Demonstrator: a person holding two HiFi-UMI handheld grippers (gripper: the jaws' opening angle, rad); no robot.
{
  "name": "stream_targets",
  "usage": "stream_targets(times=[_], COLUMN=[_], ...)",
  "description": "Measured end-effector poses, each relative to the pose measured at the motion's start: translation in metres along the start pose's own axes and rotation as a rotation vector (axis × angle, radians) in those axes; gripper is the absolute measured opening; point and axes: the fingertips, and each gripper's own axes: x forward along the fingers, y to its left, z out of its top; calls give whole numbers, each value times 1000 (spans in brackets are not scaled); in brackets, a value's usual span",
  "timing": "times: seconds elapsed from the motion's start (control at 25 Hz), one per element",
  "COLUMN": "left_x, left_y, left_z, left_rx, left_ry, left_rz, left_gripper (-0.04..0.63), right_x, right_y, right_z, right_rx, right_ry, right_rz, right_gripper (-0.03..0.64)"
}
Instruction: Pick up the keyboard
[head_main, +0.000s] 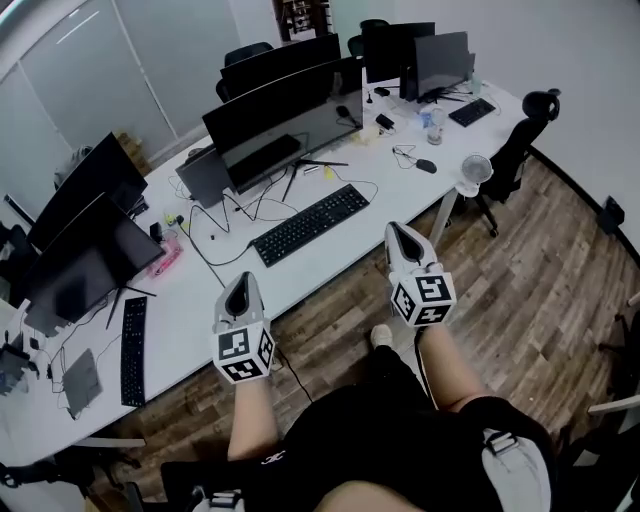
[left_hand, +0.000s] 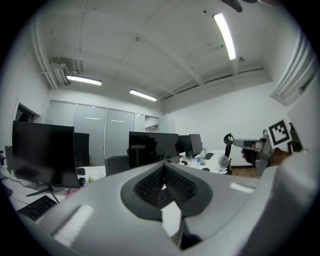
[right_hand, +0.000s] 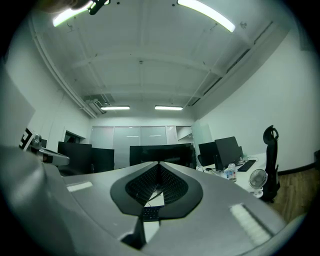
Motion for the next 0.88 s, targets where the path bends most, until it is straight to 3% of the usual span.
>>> stream_targets(times=[0.48, 0.68, 0.88], left_x=[199, 233, 245], left_y=[3, 17, 48], left_z=[15, 24, 9], left_rx=[-69, -69, -79], left_ry=[73, 65, 116], left_rz=[139, 205, 250], left_gripper=[54, 54, 54], right_x=[220, 271, 310], right_y=[-102, -124, -138], right_z=[-31, -45, -64], right_rx=[20, 11, 148], right_ry=[106, 153, 232], right_rz=[170, 215, 219], right_gripper=[-3, -3, -3])
